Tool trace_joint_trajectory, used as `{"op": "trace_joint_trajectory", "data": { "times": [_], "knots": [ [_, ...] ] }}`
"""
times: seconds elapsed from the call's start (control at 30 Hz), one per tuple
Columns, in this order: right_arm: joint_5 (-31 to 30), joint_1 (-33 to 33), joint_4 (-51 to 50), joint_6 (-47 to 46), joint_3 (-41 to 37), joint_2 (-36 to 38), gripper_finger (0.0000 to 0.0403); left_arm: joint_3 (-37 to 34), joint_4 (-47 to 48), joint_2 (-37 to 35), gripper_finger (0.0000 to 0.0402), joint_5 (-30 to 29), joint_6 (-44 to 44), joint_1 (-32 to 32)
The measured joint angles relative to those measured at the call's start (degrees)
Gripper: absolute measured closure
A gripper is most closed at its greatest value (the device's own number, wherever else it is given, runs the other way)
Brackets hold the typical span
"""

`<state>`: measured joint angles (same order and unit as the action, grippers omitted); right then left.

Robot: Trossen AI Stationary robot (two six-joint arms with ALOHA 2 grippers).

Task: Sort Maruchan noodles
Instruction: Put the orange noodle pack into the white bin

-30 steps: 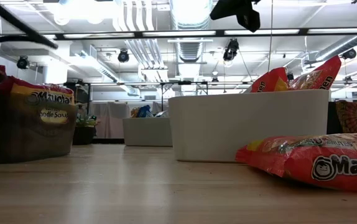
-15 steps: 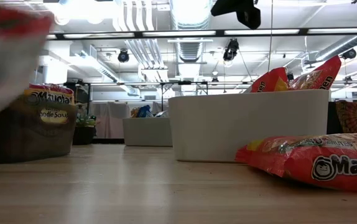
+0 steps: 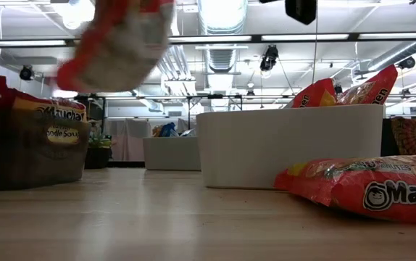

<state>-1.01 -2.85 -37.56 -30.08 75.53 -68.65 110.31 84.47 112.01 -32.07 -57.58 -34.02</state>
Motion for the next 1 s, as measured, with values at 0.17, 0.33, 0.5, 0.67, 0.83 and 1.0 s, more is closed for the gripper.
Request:
{"op": "trace_joint_trajectory", "data": {
  "times": [0.17, 0.33, 0.5, 0.67, 0.83, 1.0],
  "knots": [
    [0.0, -1.6, -2.0, -1.7, 0.1, 2.5, 0.0394, 3.9, -1.6, -0.1, 0.0401, -5.3, 9.5, 6.7],
    [-0.1, -2.9, -5.1, -3.4, 0.1, 5.4, 0.0394, 5.6, -12.0, -0.1, 0.0402, -5.3, 19.3, 13.9],
    [-0.5, -3.9, -7.8, -4.0, 0.1, 8.4, 0.0394, 4.0, -22.4, 0.0, 0.0402, 6.4, 22.0, 18.7],
    [-0.5, -4.7, -8.9, -4.9, -0.1, 10.3, 0.0394, 3.6, -27.2, 0.3, 0.0401, 13.2, 19.3, 20.6],
    [-0.7, -5.5, -9.1, -5.4, -0.7, 10.9, 0.0394, 1.9, -28.4, 0.3, 0.0401, 15.8, 16.1, 22.0],
    [-0.7, -5.9, -9.0, -5.4, -0.8, 10.2, 0.0394, -3.5, -38.5, 0.4, 0.0401, 14.6, 14.8, 22.5]
  ]
}}
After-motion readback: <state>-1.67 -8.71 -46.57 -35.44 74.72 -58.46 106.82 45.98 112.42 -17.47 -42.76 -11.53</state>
